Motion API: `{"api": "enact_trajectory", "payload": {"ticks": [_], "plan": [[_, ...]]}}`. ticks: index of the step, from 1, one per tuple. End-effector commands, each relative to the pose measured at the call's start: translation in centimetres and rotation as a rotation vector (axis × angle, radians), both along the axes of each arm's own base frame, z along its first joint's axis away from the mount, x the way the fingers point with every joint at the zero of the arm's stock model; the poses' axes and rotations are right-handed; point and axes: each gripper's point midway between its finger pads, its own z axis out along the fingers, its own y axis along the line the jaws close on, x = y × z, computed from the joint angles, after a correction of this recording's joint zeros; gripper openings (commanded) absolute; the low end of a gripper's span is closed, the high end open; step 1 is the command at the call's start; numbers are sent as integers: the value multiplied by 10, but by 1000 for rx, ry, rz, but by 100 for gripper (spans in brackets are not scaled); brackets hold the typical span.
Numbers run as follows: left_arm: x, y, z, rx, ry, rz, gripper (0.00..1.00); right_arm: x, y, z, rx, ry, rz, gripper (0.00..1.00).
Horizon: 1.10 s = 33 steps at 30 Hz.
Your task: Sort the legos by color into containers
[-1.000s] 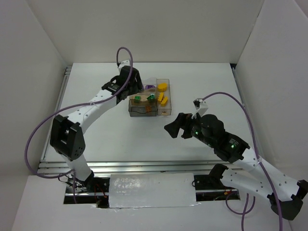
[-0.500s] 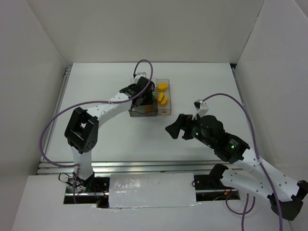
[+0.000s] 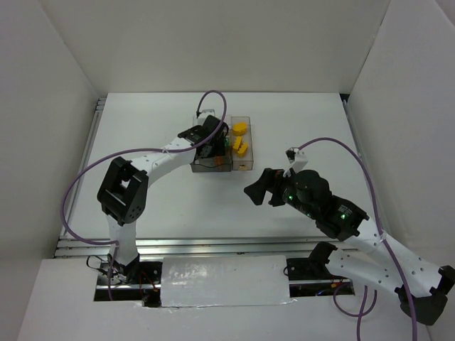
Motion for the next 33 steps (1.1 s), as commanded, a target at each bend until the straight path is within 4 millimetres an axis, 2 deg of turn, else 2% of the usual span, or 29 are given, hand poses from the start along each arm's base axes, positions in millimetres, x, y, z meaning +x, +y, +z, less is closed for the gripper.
{"api": "enact_trajectory", "payload": {"ticks": [1,3,9,10,12,13,15,16,17,18,19,20,21,22,23,24,25,28,30,32,33], "plan": [[1,5,13,4,-42,25,84,3,0,3,-11,-22,-5,98],[0,6,20,1,-56,23,100,4,0,4,-14,-24,-7,98],[-4,13,40,7,-79,38,100,7,-3,11,-30,-34,-22,99],[-6,16,58,-8,-110,39,100,8,-6,12,-38,-37,-31,99],[-13,23,76,-21,-142,49,99,11,-14,18,-62,-56,-67,99],[-17,31,100,-30,-191,65,100,11,-20,25,-71,-62,-85,100],[-27,51,120,-5,-206,102,99,15,-35,34,-105,-83,-144,100],[-34,64,140,-20,-233,134,99,13,-43,45,-118,-87,-164,100],[-41,87,145,0,-214,184,100,14,-51,50,-136,-91,-194,100],[-46,103,149,-13,-209,220,100,17,-63,67,-137,-117,-256,100],[-57,121,170,-81,-241,260,100,14,-76,65,-180,-100,-292,100],[-64,152,157,-124,-191,306,100,15,-85,70,-192,-102,-333,100],[-69,168,159,-167,-211,330,99,12,-98,78,-207,-99,-374,100],[-87,185,183,-219,-287,345,100,13,-111,84,-229,-114,-431,100],[-97,212,174,-212,-286,407,100,11,-119,90,-231,-124,-457,100],[-110,225,177,-194,-299,436,99,9,-128,99,-228,-140,-484,100],[-126,236,192,-177,-347,453,99,7,-139,102,-248,-151,-513,100],[-158,255,202,-110,-370,489,100,-2,-161,121,-237,-208,-558,100],[-177,258,209,-98,-393,469,99,-9,-175,134,-231,-235,-580,100],[-188,259,207,-94,-408,448,100,-18,-187,143,-207,-253,-598,100],[-199,256,212,-94,-442,393,99,-22,-192,149,-193,-261,-599,100]]}}
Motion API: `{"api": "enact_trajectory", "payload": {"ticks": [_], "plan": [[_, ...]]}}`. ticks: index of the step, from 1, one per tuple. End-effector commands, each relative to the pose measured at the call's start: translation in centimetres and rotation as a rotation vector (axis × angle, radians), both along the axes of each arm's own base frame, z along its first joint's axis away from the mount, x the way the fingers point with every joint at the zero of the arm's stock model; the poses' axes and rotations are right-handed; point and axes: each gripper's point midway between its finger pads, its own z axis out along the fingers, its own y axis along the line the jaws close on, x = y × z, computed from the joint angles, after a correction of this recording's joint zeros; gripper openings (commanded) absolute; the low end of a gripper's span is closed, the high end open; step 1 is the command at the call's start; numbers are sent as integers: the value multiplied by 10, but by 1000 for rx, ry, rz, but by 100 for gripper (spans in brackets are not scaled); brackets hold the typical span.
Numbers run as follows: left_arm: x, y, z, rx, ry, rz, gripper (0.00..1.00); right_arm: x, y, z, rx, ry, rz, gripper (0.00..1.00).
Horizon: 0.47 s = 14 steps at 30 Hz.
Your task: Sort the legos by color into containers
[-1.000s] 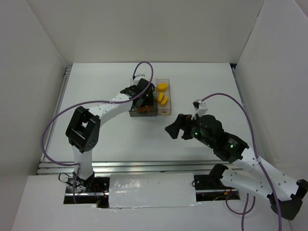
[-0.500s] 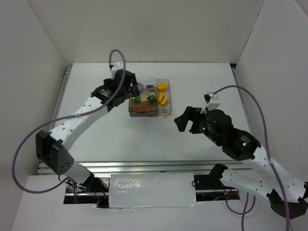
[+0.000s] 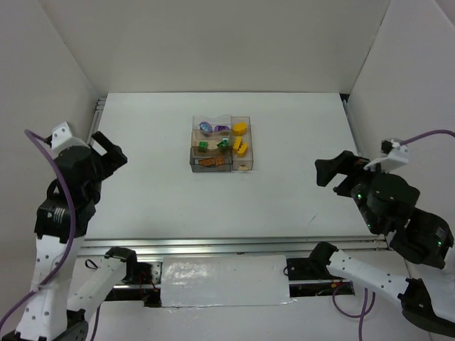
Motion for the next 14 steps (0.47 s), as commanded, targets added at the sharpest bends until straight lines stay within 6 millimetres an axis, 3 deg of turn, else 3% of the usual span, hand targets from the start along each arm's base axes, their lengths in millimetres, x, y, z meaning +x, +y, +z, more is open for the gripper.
{"api": "enact_trajectory", "payload": {"ticks": [1,3,6,14], "plan": [[-20,-6,-16,75,16,-109,100,-19,-39,19,-1,-56,-75,100],[-31,-13,-17,99,-35,-182,99,-24,-38,22,23,-82,-38,100],[-40,-6,-39,107,-9,-147,100,-34,-33,20,65,-130,39,100],[-34,-9,-43,114,21,-157,100,-30,-25,10,45,-101,58,100]]}}
